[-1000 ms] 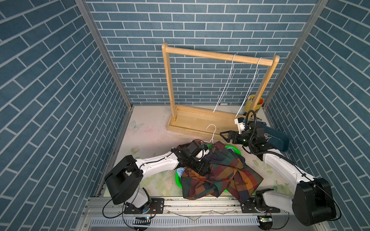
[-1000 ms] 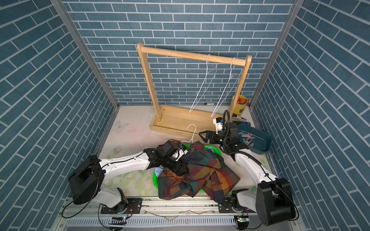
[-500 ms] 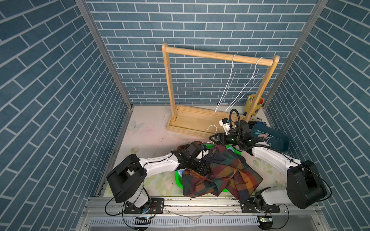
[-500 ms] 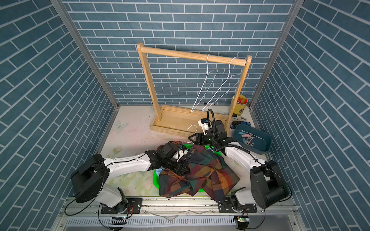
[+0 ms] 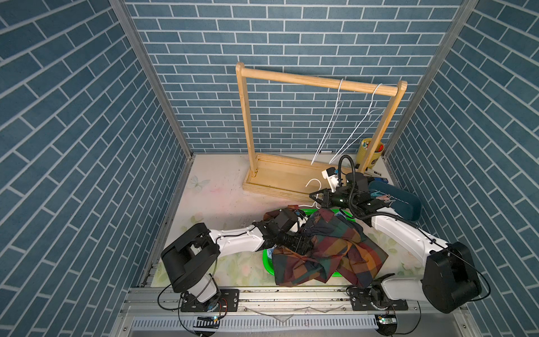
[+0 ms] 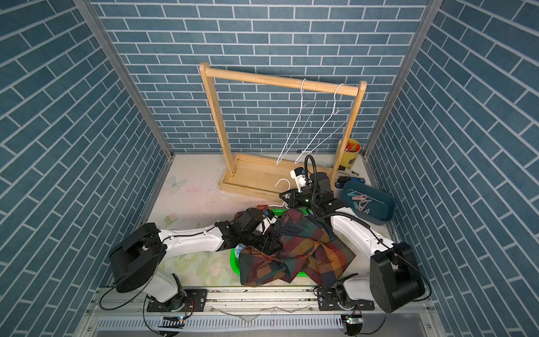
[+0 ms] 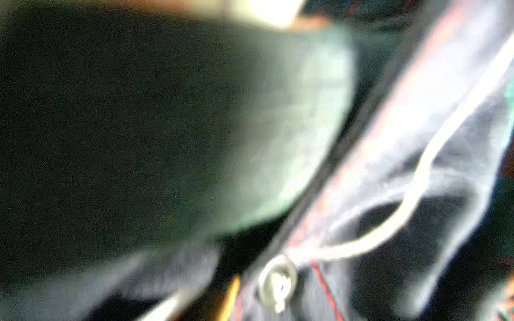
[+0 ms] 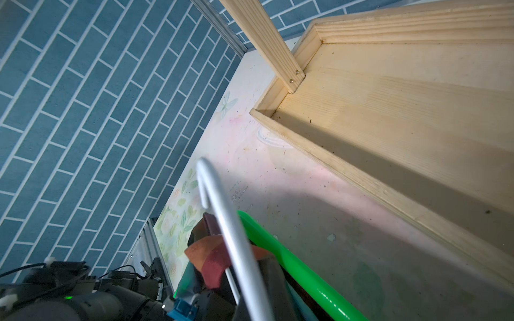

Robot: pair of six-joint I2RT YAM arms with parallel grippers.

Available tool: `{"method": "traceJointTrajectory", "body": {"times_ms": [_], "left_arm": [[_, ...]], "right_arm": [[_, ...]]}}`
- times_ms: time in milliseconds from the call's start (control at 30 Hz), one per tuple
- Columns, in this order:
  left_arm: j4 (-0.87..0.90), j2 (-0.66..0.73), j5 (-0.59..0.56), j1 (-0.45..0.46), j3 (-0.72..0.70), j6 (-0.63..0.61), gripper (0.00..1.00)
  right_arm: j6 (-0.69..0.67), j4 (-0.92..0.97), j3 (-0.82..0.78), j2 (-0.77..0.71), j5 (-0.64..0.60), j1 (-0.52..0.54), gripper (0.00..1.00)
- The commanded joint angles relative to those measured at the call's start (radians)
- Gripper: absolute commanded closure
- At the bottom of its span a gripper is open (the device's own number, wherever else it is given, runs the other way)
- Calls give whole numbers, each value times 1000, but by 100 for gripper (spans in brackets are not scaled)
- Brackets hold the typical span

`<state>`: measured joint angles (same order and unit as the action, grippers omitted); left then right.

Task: Remove the clothespins securing long-sleeve shirts to the hanger
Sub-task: Remove the long-sleeve shirt from the hanger.

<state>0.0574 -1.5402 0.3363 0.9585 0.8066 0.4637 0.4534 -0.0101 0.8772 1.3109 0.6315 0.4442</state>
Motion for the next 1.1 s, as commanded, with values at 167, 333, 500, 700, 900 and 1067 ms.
{"method": "traceJointTrajectory", "body": {"times_ms": [167,333,500,700,900,1067], "left_arm": [[525,256,-88,11,178,-112,0],[608,335,-52,2,294,-175,0],[608,345,-86,-121,429,-251,2],[499,295,76,-222,482,-434,10],[427,256,248,-218,559,-528,15],[478,185,219,-217,630,-562,18]], "right_arm": [[-91,117,49,-128,-31,0,100],[-85,124,78,-158,-28,2,100],[-83,148,116,-192,-2,2,100],[-71,165,123,-251,30,7,100],[-74,195,134,-270,60,18,100],[-61,184,149,-280,71,22,100]]}}
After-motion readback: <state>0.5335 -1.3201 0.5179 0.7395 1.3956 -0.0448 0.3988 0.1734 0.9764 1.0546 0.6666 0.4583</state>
